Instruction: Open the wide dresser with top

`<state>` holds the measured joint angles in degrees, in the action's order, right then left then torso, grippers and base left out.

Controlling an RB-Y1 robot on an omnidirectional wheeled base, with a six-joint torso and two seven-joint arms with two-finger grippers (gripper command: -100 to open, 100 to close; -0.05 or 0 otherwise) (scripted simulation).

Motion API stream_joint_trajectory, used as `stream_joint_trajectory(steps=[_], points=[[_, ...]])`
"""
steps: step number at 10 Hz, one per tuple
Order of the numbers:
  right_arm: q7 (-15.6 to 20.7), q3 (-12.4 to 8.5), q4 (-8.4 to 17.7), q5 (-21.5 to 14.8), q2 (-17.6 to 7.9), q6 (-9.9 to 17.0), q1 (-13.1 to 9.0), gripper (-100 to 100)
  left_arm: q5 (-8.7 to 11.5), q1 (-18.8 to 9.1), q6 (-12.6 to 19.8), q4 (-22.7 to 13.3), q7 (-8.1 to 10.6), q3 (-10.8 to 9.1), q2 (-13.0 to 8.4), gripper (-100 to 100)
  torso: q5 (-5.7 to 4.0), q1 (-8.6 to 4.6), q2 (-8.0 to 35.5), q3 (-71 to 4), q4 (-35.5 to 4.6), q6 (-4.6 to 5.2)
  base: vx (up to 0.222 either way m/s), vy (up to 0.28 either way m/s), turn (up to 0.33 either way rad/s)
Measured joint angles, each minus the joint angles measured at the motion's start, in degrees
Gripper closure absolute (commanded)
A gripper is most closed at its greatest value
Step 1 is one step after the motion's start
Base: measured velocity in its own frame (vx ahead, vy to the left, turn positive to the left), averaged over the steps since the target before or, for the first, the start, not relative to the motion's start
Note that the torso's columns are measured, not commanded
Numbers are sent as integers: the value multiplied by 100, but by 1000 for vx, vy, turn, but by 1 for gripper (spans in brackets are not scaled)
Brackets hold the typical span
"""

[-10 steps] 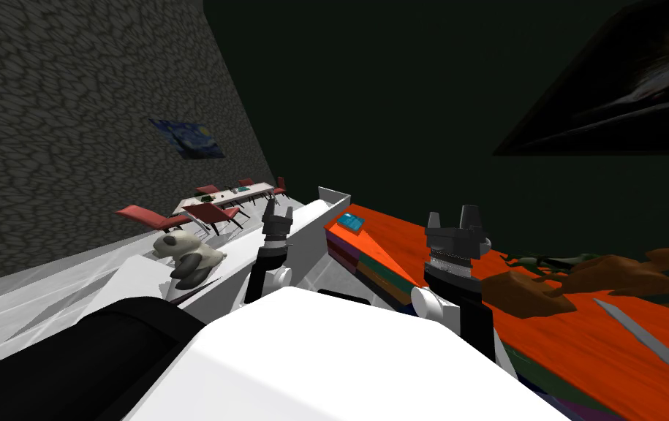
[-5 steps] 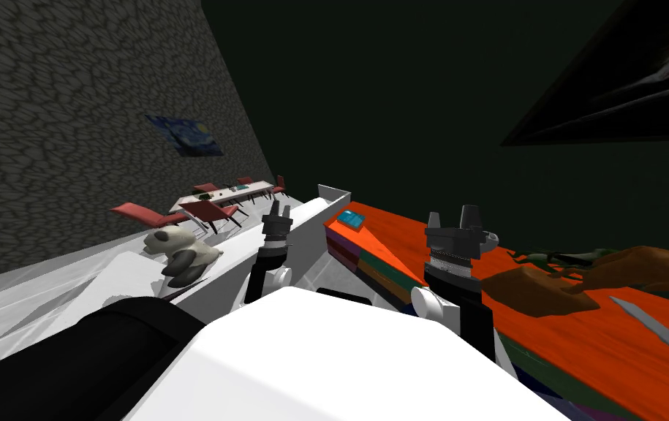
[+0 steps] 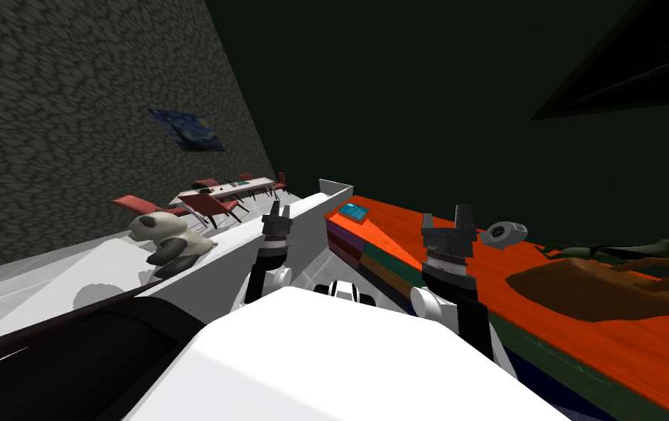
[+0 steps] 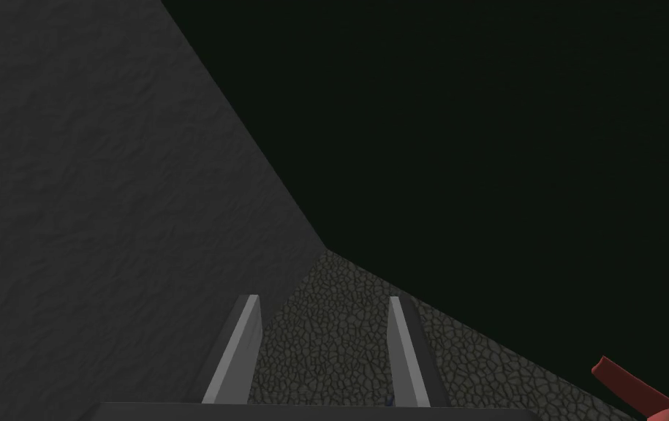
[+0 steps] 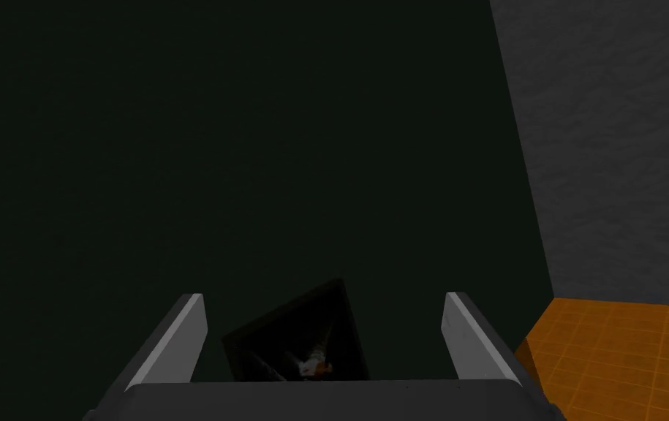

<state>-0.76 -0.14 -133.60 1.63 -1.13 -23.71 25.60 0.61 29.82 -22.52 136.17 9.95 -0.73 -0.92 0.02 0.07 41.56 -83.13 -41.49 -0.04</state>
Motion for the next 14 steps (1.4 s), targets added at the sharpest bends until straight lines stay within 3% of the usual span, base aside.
stream_joint_trajectory(steps=[1,4,8,11,13,14], points=[[-8,-20,124,-52,-183,150,-48,-100,0,1,0,0,0,0,0,0,1,1,55,-111,-57,5,-20,47,169],[87,196,537,-409,-434,627,-137,-100,0,0,0,-1,0,0,0,0,0,-2,71,-145,-78,5,-11,51,187],[172,387,1002,-785,-584,1247,-238,-100,0,1,0,-1,0,0,0,0,0,-7,73,-145,-79,8,-3,45,200],[237,520,1525,-1089,-638,1585,-356,-100,0,1,0,-1,0,0,0,0,-2,-7,71,-145,-79,2,-1,39,152],[261,580,1555,-1182,-657,1851,-364,-100,0,2,0,-1,0,-1,0,0,-3,-15,73,-144,-79,7,3,23,100],[290,635,1739,-1306,-655,1997,-443,-100,0,1,0,-1,0,0,0,0,-3,-6,71,-145,-79,0,3,36,143]])
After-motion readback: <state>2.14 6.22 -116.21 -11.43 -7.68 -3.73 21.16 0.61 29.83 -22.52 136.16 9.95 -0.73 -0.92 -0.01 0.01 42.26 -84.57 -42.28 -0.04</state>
